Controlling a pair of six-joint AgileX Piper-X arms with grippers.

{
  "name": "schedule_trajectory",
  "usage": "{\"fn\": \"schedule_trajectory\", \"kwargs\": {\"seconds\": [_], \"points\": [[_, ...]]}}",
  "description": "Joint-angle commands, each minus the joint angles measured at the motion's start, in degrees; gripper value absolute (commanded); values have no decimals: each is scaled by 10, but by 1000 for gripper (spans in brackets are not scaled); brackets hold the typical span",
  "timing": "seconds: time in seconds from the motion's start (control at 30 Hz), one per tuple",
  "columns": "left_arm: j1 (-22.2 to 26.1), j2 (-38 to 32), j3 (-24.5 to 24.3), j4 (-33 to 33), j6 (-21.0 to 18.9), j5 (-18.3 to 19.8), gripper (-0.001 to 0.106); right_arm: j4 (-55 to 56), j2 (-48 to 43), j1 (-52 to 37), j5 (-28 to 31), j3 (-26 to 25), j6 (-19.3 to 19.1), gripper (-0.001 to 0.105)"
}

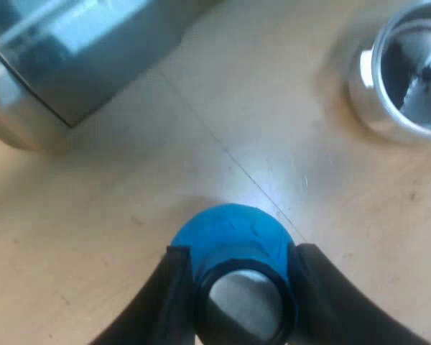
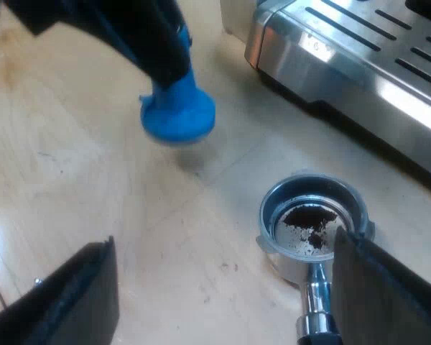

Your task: Grind coffee beans and then tamp

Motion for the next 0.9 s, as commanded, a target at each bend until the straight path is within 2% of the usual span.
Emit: {"fn": "schedule_trajectory", "kwargs": {"seconds": [0.03, 0.1, 0.13, 0.17, 0.23, 0.37, 0.53, 0.6, 0.8, 0.9], "points": [[1, -4, 6, -19, -4, 0, 0, 1, -3, -2, -5, -5, 2, 64], [1, -4, 12, -35, -4, 0, 0, 3, 3, -5, -22, -5, 51, 64], [1, -4, 13, -39, -4, 0, 0, 3, 7, -7, -35, -6, 56, 64], [1, 0, 14, -45, -4, -3, 0, 6, 15, -13, -61, -8, 54, 64], [1, 5, 14, -50, -4, -7, 0, 6, 33, -17, -71, -11, 49, 64], [1, 22, 14, -76, -4, -29, 0, 5, 68, -17, -64, -28, 47, 64], [1, 34, 14, -102, -4, -31, 0, 5, 104, -20, -65, -53, 24, 64], [1, 36, 14, -110, -4, -56, 0, 5, 117, -22, -64, -60, 22, 64], [1, 38, 14, -113, -4, -89, 0, 5, 132, -35, -42, -61, 22, 64], [1, 38, 14, -113, 2, -91, 0, 5, 134, -44, -24, -61, 22, 64]]}}
